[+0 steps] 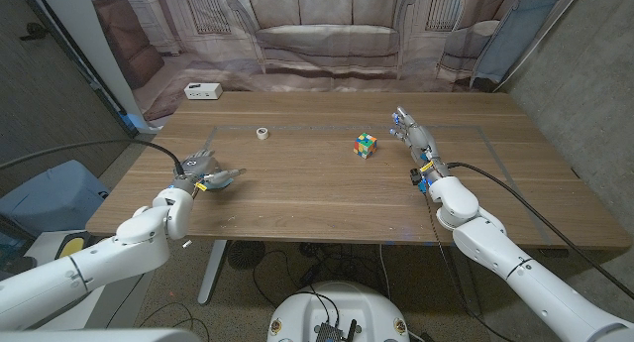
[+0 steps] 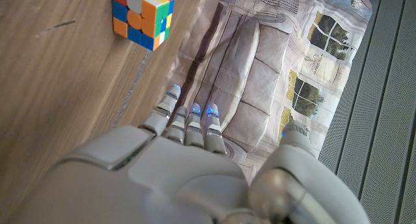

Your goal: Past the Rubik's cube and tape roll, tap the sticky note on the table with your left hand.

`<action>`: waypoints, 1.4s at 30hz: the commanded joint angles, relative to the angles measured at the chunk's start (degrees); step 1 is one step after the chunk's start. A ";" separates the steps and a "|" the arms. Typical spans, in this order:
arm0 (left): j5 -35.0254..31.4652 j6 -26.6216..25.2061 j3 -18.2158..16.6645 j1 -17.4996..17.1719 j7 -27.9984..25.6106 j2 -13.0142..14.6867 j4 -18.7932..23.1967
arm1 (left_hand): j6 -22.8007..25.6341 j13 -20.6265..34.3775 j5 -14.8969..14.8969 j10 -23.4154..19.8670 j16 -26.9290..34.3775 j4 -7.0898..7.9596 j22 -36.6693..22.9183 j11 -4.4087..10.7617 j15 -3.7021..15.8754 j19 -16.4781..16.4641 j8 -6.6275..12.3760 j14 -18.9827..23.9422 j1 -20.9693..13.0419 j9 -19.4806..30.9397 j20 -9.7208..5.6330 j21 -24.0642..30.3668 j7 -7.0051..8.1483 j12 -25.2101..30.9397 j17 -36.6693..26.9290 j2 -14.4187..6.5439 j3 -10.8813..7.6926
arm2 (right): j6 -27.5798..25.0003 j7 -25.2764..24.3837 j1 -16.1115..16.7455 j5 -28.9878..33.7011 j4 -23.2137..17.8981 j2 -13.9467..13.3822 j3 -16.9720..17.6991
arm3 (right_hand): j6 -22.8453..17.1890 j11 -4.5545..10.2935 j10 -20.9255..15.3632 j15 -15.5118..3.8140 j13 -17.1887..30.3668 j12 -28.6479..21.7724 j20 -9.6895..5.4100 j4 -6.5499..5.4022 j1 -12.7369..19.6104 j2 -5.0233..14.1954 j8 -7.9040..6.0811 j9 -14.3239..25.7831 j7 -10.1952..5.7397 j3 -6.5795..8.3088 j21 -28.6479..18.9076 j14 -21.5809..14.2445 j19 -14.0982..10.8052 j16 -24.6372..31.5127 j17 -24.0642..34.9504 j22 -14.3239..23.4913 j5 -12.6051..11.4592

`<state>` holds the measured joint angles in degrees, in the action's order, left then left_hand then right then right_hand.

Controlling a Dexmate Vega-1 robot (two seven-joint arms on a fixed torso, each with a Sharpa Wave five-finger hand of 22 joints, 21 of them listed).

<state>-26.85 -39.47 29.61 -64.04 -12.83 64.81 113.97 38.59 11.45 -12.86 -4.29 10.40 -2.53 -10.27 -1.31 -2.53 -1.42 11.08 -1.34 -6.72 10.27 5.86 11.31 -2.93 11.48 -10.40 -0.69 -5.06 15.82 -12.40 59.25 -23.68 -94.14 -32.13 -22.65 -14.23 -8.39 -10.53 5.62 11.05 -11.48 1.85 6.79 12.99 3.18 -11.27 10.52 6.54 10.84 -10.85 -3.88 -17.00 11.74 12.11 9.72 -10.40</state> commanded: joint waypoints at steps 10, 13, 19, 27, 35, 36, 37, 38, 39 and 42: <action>-0.28 -0.44 1.48 0.69 0.81 -0.18 0.25 | 1.46 0.15 -0.12 -1.10 0.58 0.02 -0.18 0.16 0.29 -0.49 0.47 0.75 0.01 0.09 0.25 0.20 0.07 0.86 -0.11 -0.37 0.18 | 1.47 0.56 -0.26 -0.48 1.58 0.67 -0.02 | -0.45 0.02 -0.64 0.14 0.21 -0.17 0.29 0.07 -0.11 0.53 -0.09 0.32 0.17 -0.15 -0.27 -0.45 -0.09 0.35 0.22 0.19 -0.19; -0.49 -1.38 1.82 1.03 1.36 -0.47 0.31 | 1.78 0.15 -0.13 -1.23 0.61 0.00 -0.18 0.27 0.39 -0.53 0.55 0.88 -0.03 0.08 0.27 0.21 0.13 0.92 -0.11 -0.44 0.16 | 1.55 0.69 -0.34 -0.46 1.70 0.63 -0.04 | -0.46 0.02 -0.65 0.11 0.21 -0.17 0.29 0.08 -0.11 0.53 -0.08 0.32 0.17 -0.16 -0.27 -0.41 -0.09 0.33 0.22 0.19 -0.19; -0.13 0.04 2.15 1.52 1.09 -1.05 -0.32 | 1.95 0.14 -0.14 -1.39 0.62 -0.03 -0.18 0.43 0.44 -0.66 0.54 0.97 -0.11 0.08 0.33 0.26 0.14 1.00 -0.10 -0.56 0.13 | 1.32 0.55 -0.20 -0.72 1.52 0.56 0.14 | -0.49 0.03 -0.64 0.12 0.21 -0.16 0.32 0.09 -0.10 0.54 -0.09 0.33 0.17 -0.16 -0.27 -0.39 -0.08 0.32 0.22 0.19 -0.19; -1.16 0.33 3.30 2.93 2.18 -1.58 -0.85 | 2.19 0.13 -0.17 -1.67 0.71 -0.10 -0.18 0.66 0.58 -0.74 0.51 1.38 -0.28 0.07 0.47 0.28 0.29 1.13 -0.08 -0.74 0.06 | 1.35 0.44 0.26 -0.97 1.45 0.32 0.43 | -0.47 0.00 -0.67 0.08 0.22 -0.16 0.36 0.10 -0.11 0.55 -0.07 0.33 0.15 -0.19 -0.28 -0.49 -0.09 0.35 0.22 0.19 -0.19; -1.67 -0.62 3.62 2.92 2.73 -1.78 -0.48 | 2.68 0.12 -0.18 -1.83 0.76 -0.16 -0.18 0.72 0.70 -0.90 0.61 1.67 -0.41 0.07 0.58 0.33 0.47 1.20 -0.07 -0.89 0.00 | 1.67 0.45 0.54 -1.12 1.49 0.25 0.64 | -0.47 0.02 -0.63 0.12 0.22 -0.14 0.35 0.12 -0.11 0.56 -0.06 0.33 0.19 -0.20 -0.28 -0.48 -0.09 0.34 0.21 0.19 -0.19; -1.65 -0.92 3.62 2.84 2.82 -1.83 -0.38 | 2.64 0.12 -0.19 -1.85 0.76 -0.17 -0.18 0.75 0.67 -0.89 0.58 1.69 -0.43 0.07 0.57 0.32 0.50 1.21 -0.07 -0.91 -0.01 | 1.69 0.50 0.56 -1.23 1.49 0.27 0.67 | -0.48 0.00 -0.66 0.14 0.22 -0.15 0.32 0.13 -0.11 0.56 -0.06 0.33 0.20 -0.20 -0.28 -0.47 -0.09 0.33 0.21 0.19 -0.19; -1.52 -0.42 3.54 2.64 2.55 -1.67 -0.42 | 2.64 0.12 -0.19 -1.88 0.76 -0.18 -0.18 0.68 0.66 -0.89 0.57 1.71 -0.45 0.07 0.59 0.32 0.45 1.22 -0.07 -0.92 -0.01 | 1.72 0.55 0.55 -1.25 1.49 0.26 0.66 | -0.49 0.00 -0.67 0.13 0.22 -0.15 0.35 0.13 -0.11 0.55 -0.06 0.33 0.21 -0.21 -0.28 -0.49 -0.08 0.34 0.21 0.19 -0.19; -1.46 -0.66 3.49 2.48 2.45 -1.76 -0.34 | 2.63 0.12 -0.19 -1.89 0.76 -0.19 -0.18 0.67 0.64 -0.89 0.56 1.73 -0.46 0.07 0.61 0.32 0.53 1.22 -0.07 -0.94 -0.02 | 1.81 0.64 0.51 -1.20 1.56 0.25 0.63 | -0.47 0.00 -0.66 0.10 0.22 -0.14 0.33 0.13 -0.11 0.55 -0.05 0.33 0.20 -0.21 -0.29 -0.45 -0.09 0.32 0.21 0.19 -0.19; -1.40 -1.20 3.47 2.37 2.53 -1.93 -0.16 | 2.59 0.12 -0.19 -1.89 0.75 -0.20 -0.18 0.74 0.65 -0.90 0.52 1.73 -0.49 0.07 0.63 0.32 0.42 1.22 -0.06 -0.96 -0.03 | 1.85 0.69 0.49 -1.33 1.59 0.32 0.64 | -0.48 -0.01 -0.67 0.13 0.22 -0.15 0.33 0.13 -0.12 0.55 -0.05 0.33 0.20 -0.22 -0.29 -0.49 -0.09 0.34 0.21 0.19 -0.19; -0.82 -0.31 3.10 1.56 1.74 -1.61 0.03 | 2.54 0.12 -0.19 -1.94 0.73 -0.23 -0.18 0.87 0.67 -0.93 0.47 1.75 -0.54 0.07 0.65 0.33 0.45 1.24 -0.06 -1.01 -0.05 | 1.88 0.74 0.38 -1.29 1.55 0.33 0.63 | -0.46 0.00 -0.68 0.18 0.22 -0.15 0.33 0.13 -0.12 0.54 -0.04 0.33 0.23 -0.23 -0.29 -0.41 -0.09 0.30 0.21 0.19 -0.19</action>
<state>-28.15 -39.70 32.87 -61.41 -10.57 63.24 113.46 40.85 11.47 -12.86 -5.77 10.63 -2.53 -10.26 -0.50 -1.74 -1.95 11.53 0.12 -7.10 10.26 6.36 11.31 -2.35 12.32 -10.41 -1.07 -5.07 17.39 -11.89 59.59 -24.72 -92.67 -31.79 -22.14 -14.43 -8.39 -10.53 5.62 11.04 -11.48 1.85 6.79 12.99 3.18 -11.27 10.52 6.75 10.84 -10.86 -3.88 -17.00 11.74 12.11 9.72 -10.40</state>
